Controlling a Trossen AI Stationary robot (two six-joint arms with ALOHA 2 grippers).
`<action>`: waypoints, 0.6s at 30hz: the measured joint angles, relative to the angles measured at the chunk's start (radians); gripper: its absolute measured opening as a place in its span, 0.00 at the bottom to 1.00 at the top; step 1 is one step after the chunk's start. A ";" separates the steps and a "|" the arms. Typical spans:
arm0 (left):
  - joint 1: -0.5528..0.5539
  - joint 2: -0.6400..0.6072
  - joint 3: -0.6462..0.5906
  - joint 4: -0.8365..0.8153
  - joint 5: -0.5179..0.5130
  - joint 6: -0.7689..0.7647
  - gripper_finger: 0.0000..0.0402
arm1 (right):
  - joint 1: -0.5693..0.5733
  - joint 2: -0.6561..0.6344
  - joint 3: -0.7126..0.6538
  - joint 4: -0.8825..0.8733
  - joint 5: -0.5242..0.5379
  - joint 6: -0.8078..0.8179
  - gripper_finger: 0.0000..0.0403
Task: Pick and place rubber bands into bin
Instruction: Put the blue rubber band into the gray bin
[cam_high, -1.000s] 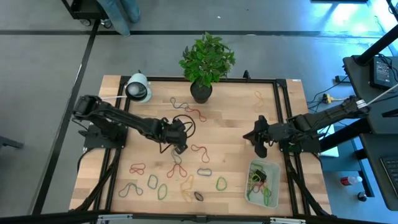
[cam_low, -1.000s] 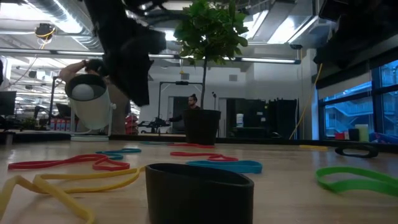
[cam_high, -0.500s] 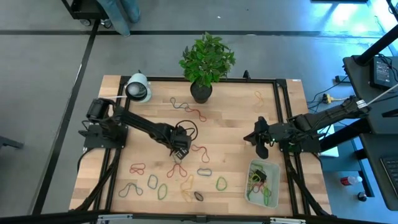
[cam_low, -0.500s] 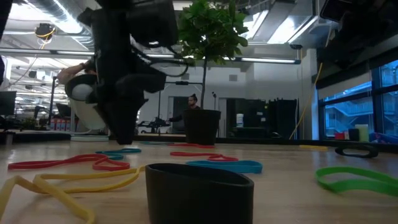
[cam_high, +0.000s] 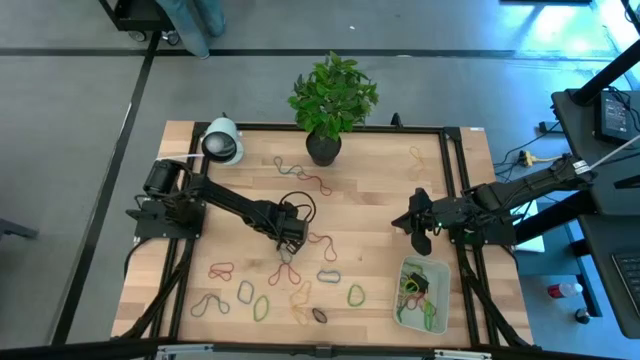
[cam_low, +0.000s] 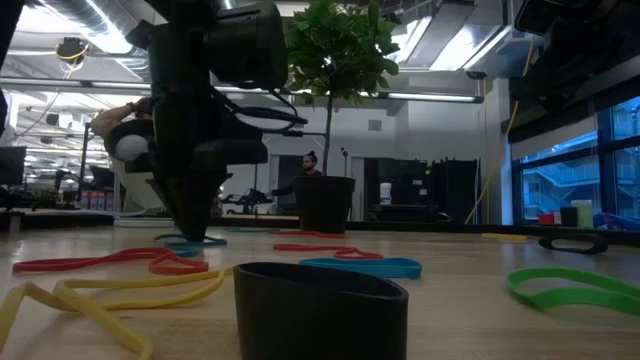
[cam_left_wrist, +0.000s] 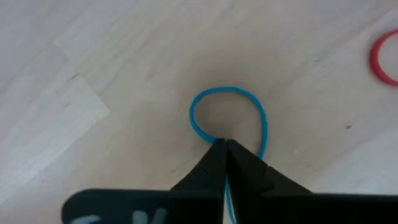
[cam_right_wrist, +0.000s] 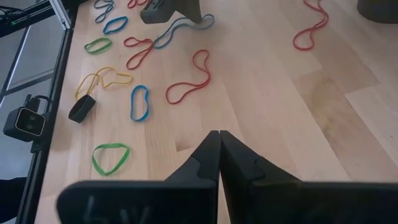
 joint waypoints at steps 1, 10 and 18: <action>-0.005 -0.009 0.001 0.001 -0.007 -0.004 0.01 | 0.000 0.000 0.000 0.000 0.000 0.000 0.03; -0.048 -0.080 0.094 -0.046 -0.105 0.010 0.00 | 0.000 0.000 0.000 0.002 0.000 -0.007 0.03; -0.071 -0.087 0.264 -0.035 -0.191 0.210 0.00 | 0.000 0.000 0.000 0.004 0.004 -0.021 0.03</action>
